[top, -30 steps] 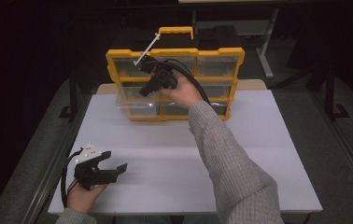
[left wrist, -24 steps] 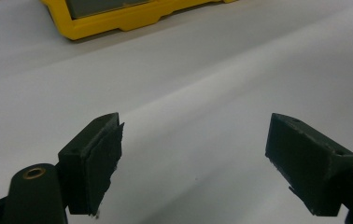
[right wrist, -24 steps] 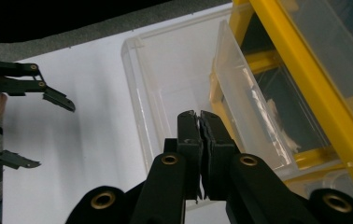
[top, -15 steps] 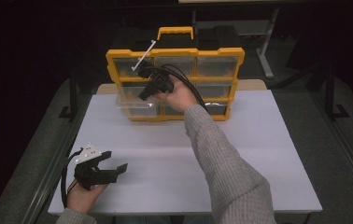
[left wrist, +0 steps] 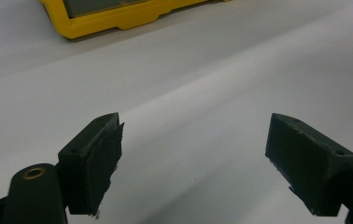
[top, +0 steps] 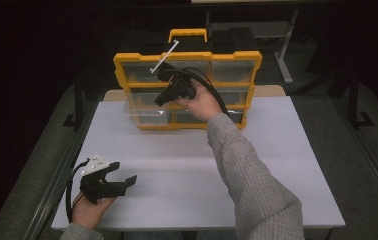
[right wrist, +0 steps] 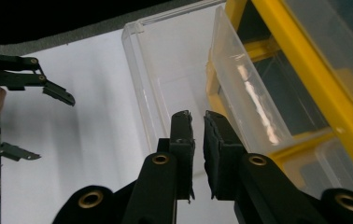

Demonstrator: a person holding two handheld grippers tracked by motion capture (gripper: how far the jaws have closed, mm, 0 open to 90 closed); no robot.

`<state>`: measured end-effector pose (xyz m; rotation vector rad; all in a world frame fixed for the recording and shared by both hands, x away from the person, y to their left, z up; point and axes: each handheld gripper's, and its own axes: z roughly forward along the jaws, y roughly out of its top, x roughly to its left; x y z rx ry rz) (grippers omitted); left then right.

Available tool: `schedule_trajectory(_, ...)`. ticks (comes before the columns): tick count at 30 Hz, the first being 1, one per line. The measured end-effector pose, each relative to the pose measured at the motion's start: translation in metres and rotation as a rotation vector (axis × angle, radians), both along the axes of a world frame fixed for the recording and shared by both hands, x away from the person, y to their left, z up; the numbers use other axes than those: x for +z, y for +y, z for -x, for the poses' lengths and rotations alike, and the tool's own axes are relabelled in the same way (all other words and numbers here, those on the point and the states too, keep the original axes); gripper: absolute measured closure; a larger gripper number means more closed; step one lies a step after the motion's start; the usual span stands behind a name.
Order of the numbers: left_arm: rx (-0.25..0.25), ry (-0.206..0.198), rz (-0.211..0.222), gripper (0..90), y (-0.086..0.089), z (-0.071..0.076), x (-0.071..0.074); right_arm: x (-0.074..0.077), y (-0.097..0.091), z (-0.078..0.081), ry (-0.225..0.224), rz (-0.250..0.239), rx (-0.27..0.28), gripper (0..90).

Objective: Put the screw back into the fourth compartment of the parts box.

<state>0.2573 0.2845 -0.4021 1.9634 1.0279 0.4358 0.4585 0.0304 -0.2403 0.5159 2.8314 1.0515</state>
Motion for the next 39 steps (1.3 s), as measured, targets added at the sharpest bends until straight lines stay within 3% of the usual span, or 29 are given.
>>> schedule_trajectory(6, 0.007, 0.001, 0.008, 18.0, -0.001, 0.000, -0.001, 0.010, -0.023, 0.011, -0.030, -0.030, 0.001, 76.5)
schedule_trajectory(12, 0.003, -0.002, 0.008, 18.0, -0.002, 0.000, 0.000, 0.012, -0.051, 0.017, -0.027, -0.051, -0.024, 72.8)
schedule_trajectory(22, 0.006, -0.001, 0.002, 18.0, -0.001, -0.001, -0.001, 0.002, -0.092, 0.027, -0.013, -0.072, -0.064, 67.3)
schedule_trajectory(27, 0.007, 0.006, -0.002, 18.0, -0.002, -0.001, -0.002, -0.005, -0.105, 0.032, -0.026, -0.077, -0.078, 65.3)
schedule_trajectory(31, 0.012, 0.009, 0.001, 18.0, -0.001, 0.000, -0.002, -0.009, -0.114, 0.035, 0.007, -0.097, -0.106, 64.2)
schedule_trajectory(39, 0.008, 0.008, -0.003, 17.9, -0.001, -0.001, -0.002, -0.019, -0.132, 0.045, 0.012, -0.108, -0.127, 58.5)
